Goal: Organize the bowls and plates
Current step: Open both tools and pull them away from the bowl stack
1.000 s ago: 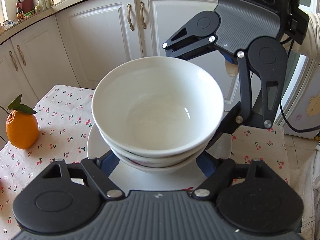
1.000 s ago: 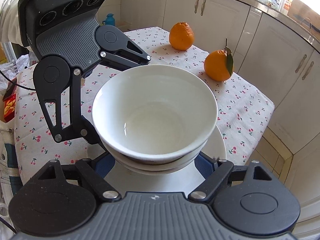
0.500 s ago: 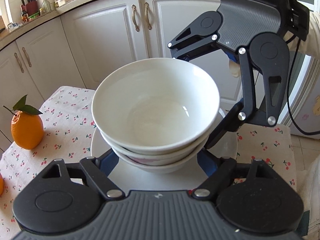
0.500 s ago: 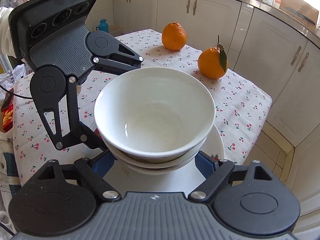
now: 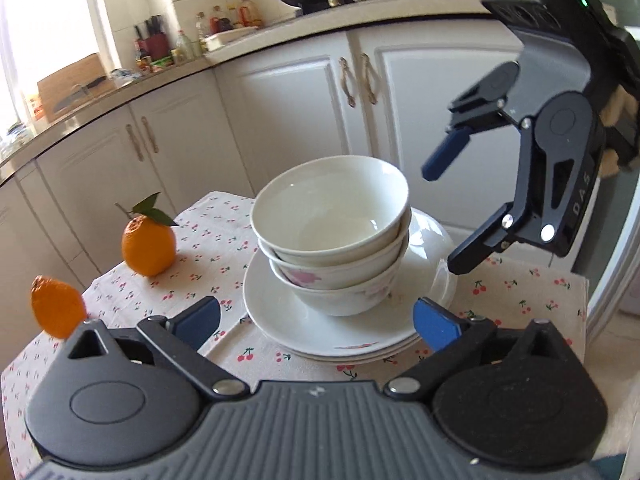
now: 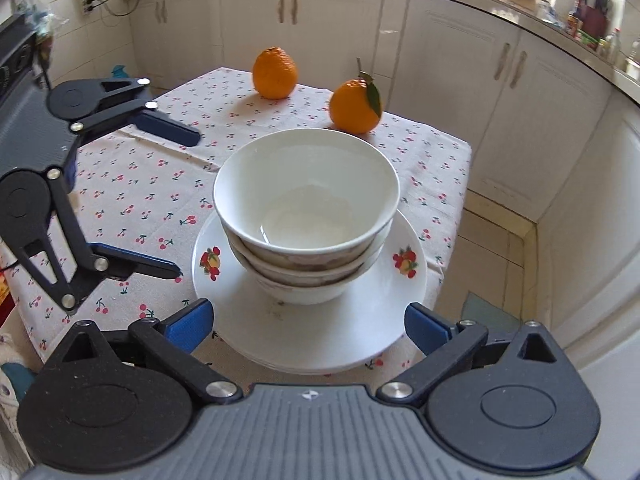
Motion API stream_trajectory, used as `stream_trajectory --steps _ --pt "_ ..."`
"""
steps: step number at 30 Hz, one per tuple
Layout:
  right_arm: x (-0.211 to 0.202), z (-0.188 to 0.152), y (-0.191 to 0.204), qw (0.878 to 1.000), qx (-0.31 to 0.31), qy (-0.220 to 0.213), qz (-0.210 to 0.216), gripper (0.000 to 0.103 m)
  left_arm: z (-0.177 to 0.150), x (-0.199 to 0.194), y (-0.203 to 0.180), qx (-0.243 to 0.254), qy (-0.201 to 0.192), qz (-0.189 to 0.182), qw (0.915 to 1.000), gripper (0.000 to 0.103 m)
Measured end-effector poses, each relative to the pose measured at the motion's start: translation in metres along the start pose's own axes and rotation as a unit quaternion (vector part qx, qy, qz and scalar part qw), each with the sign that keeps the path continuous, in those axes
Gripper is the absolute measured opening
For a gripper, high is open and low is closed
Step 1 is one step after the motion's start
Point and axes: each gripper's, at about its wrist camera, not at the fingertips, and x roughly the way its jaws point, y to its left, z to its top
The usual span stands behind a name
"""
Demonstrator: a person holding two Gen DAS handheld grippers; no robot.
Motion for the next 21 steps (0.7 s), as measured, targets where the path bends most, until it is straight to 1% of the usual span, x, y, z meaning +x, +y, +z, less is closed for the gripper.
stream_trajectory --steps 2,4,5,8,10,12,14,17,21 --pt "-0.009 -0.004 0.008 0.999 0.038 -0.009 -0.031 0.103 -0.005 -0.013 -0.001 -0.04 -0.011 0.017 0.999 0.102" --pt "-0.015 -0.006 0.016 0.995 0.073 -0.017 -0.059 0.103 -0.012 -0.024 -0.003 -0.079 -0.019 0.039 0.9959 0.102" --pt "-0.018 -0.008 0.021 0.993 0.096 -0.025 -0.071 0.103 -0.016 -0.032 -0.002 -0.104 -0.025 0.049 0.993 0.102" --pt "-0.023 -0.015 0.034 0.983 0.157 -0.042 -0.089 0.103 -0.022 -0.047 -0.002 -0.168 -0.035 0.081 0.9819 0.103" --pt "-0.024 -0.018 0.043 0.975 0.189 -0.046 -0.108 0.103 -0.024 -0.056 -0.003 -0.195 -0.023 0.105 0.975 0.102" --pt "-0.026 -0.021 0.055 0.967 0.209 -0.05 -0.137 0.103 -0.023 -0.06 -0.004 -0.207 0.0 0.134 0.9691 0.102" --pt "-0.029 -0.024 0.066 0.96 0.221 -0.053 -0.165 0.103 -0.024 -0.067 -0.004 -0.218 0.005 0.146 0.965 0.102" --pt "-0.038 -0.026 0.077 0.955 0.23 -0.06 -0.175 0.103 -0.022 -0.077 -0.006 -0.226 0.007 0.152 0.9621 0.102" --pt "-0.052 -0.021 0.087 0.949 0.233 -0.077 -0.2 0.103 -0.012 -0.089 -0.009 -0.222 0.014 0.184 0.9573 0.102"
